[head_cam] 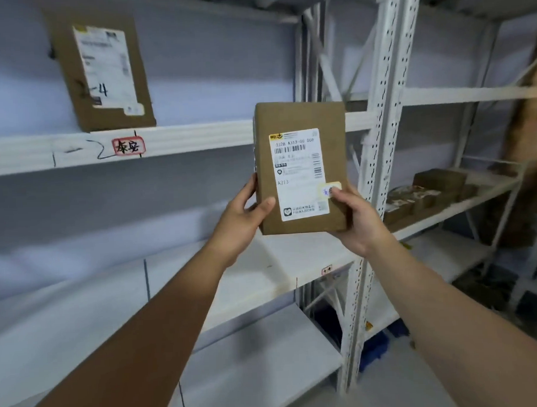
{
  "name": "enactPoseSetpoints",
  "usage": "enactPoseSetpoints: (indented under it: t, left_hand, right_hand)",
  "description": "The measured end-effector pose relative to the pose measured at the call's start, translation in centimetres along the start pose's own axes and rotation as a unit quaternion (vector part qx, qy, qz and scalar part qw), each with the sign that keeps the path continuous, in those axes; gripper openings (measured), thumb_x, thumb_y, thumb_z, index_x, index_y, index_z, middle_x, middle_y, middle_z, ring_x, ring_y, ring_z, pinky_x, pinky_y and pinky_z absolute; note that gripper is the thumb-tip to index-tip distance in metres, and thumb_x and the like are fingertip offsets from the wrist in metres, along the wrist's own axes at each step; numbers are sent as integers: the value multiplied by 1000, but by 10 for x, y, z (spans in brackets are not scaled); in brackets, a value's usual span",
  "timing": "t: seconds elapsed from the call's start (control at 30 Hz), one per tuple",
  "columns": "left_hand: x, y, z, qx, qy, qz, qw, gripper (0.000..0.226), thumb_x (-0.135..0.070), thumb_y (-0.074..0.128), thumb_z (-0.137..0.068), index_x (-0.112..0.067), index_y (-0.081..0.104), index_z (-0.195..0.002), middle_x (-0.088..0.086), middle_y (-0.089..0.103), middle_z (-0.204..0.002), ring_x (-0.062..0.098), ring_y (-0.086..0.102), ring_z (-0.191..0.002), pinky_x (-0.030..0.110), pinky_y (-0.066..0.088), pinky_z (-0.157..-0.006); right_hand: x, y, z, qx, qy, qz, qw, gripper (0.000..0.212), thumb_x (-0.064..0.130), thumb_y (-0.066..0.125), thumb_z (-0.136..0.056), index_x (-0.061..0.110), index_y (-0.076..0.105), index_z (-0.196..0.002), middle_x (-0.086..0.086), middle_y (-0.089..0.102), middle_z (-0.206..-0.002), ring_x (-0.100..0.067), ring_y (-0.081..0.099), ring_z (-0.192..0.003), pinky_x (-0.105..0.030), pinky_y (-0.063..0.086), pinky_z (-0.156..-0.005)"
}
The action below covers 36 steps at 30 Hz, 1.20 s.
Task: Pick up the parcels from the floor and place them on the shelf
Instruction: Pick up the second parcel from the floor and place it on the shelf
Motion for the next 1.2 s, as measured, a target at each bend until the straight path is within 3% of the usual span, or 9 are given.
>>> enactPoseSetpoints:
  t: [0.1, 0.23, 0.33, 0.43, 0.6, 0.77, 0.93, 1.07, 1.2]
  left_hand:
    - [-23, 0, -18, -14, 36, -21, 999, 66, -22, 57, -95, -32, 26, -152, -24, 48, -131, 9, 54, -127, 19, 50, -98]
    - [-48, 4, -46, -38, 61, -54, 996, 66, -15, 53, -97, -32, 21, -153, -31, 47, -123, 4, 54, -119, 1, 47, -81]
    - [-59, 6, -70, -65, 76, -85, 991, 66, -11, 51, -98, -30, 23, -154, -35, 50, -117, 2, 58, -112, 17, 47, -100]
    - [-71, 17, -102, -92, 101, -126, 983, 64, -11, 50, -99, -31, 24, -153, -28, 51, -130, 13, 59, -123, 37, 44, -109]
    - [-88, 42, -168, -161, 137, -198, 957, 61, -12, 48, -99, -33, 26, -152, -6, 38, -153, 17, 50, -132, 36, 44, -109]
    - [-91, 68, -238, -176, 120, -223, 951, 59, -16, 46, -100, -33, 25, -153, -9, 39, -153, 16, 51, -132, 34, 44, -108]
    - [-85, 80, -288, -203, 78, -238, 947, 57, -18, 45, -101, -34, 24, -153, -9, 44, -150, 18, 56, -127, 40, 45, -105]
    - [-74, 73, -320, -205, 39, -250, 945, 57, -13, 44, -101, -33, 27, -152, -9, 43, -151, 20, 52, -131, 42, 45, -109]
    - [-64, 65, -337, -191, -4, -241, 952, 55, -5, 45, -100, -24, 32, -150, -8, 44, -150, 15, 54, -119, 26, 49, -86]
  right_hand:
    - [21, 10, -17, 7, -35, 33, 999, 58, 15, 47, -95, 36, 31, -147, -3, 53, -144, -28, 53, -127, -51, 43, -100]
    - [53, 20, -40, 3, -106, 104, 989, 56, 19, 45, -98, 37, 27, -149, 5, 62, -128, -18, 61, -114, -40, 52, -94]
    - [73, 18, -68, 3, -147, 139, 979, 57, 23, 46, -98, 37, 26, -149, 4, 56, -137, -14, 56, -120, -22, 53, -87]
    - [98, 12, -104, 16, -193, 191, 962, 58, 29, 48, -97, 38, 25, -150, 10, 53, -137, -6, 53, -120, -11, 47, -88]
    - [133, -12, -173, 58, -232, 191, 952, 57, 21, 46, -99, 28, 25, -151, 12, 57, -128, 12, 59, -101, -11, 52, -89]
    - [160, -48, -241, 79, -229, 199, 950, 58, 22, 43, -100, 27, 21, -152, 6, 54, -136, 6, 58, -104, -2, 50, -72]
    - [172, -67, -300, 86, -187, 236, 950, 57, 24, 44, -100, 30, 22, -152, 8, 56, -133, 5, 61, -92, -9, 55, -72]
    - [178, -71, -338, 95, -170, 282, 939, 57, 22, 45, -99, 28, 23, -152, -2, 48, -147, -17, 58, -120, -34, 48, -102]
    - [176, -70, -364, 114, -130, 336, 926, 56, 18, 45, -99, 29, 25, -150, 0, 56, -137, -15, 58, -109, -34, 44, -104]
Point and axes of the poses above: each hand's wrist, its own z-axis away from the middle knuckle, its own y-axis out of the palm, x = y × z, the point moved 4 cm from there along -z, towards the middle knuckle
